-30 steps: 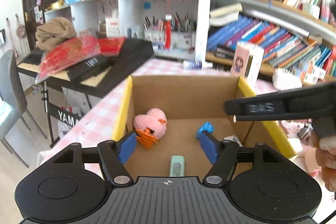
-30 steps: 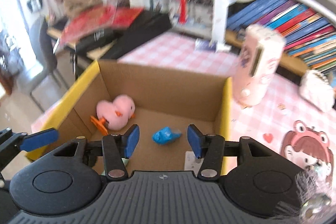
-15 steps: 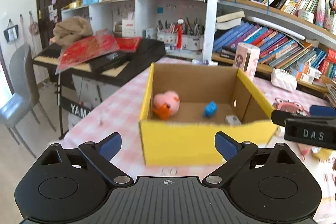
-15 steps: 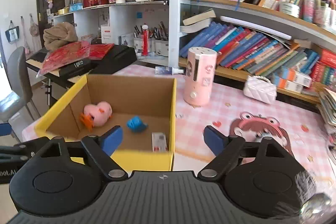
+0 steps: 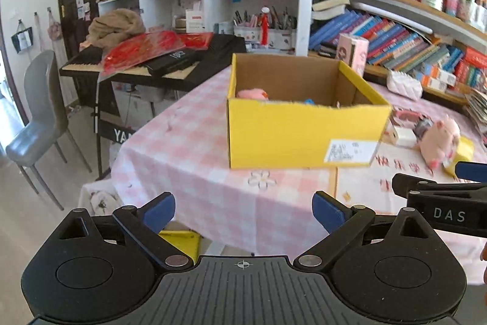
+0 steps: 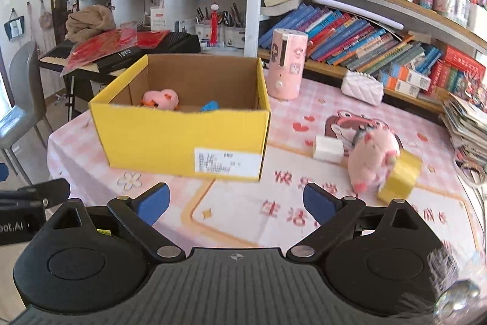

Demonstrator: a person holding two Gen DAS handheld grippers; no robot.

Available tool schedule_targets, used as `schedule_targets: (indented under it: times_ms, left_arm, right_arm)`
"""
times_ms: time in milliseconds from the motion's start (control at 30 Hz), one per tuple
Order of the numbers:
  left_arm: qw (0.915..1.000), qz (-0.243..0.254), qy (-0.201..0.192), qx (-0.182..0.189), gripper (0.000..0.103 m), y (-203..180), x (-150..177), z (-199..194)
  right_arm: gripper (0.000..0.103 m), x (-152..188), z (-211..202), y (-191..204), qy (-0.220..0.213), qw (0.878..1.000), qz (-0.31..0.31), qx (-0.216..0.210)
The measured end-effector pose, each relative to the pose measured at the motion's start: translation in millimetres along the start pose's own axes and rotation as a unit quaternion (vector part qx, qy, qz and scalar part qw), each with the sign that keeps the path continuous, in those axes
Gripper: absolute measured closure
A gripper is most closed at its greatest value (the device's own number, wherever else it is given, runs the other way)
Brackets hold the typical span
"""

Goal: Organize objects
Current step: 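Withdraw both tools from the box toward the pig and tape roll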

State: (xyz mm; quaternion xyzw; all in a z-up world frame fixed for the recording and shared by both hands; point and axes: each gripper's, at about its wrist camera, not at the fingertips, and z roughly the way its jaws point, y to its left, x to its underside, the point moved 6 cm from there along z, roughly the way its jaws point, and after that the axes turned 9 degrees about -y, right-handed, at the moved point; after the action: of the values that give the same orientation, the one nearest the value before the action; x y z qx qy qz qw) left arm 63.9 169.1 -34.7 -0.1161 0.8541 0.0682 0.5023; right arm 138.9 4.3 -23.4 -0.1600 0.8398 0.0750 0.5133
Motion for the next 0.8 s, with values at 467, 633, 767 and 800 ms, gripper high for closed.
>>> schedule_targets:
  times_ms: [467,633,767,800]
  left_arm:
    - [0.9973,0.021,0.031,0.064,0.005,-18.7,35.3,-24.0]
    - [0.9945,0.032,0.039,0.092,0.005,-36.8,38.0,-21.8]
    - [0.9915,0.043,0.039,0.116,0.005,-54.3,38.0,-21.1]
    - [0.9907,0.045,0.039,0.122,0.005,-58.7,37.6,-20.2]
  right_arm:
    - [0.006,48.2,-47.4,-5.9,0.028,0.998,0.021,0.043]
    - [0.006,55.9,-57.7,-23.9,0.035,0.996,0.037,0.073]
    - [0.006,59.6,-64.8,-41.4,0.037,0.993,0.049,0.099]
    - [0.006,60.3,-65.8,-46.0,0.038,0.992,0.052,0.105]
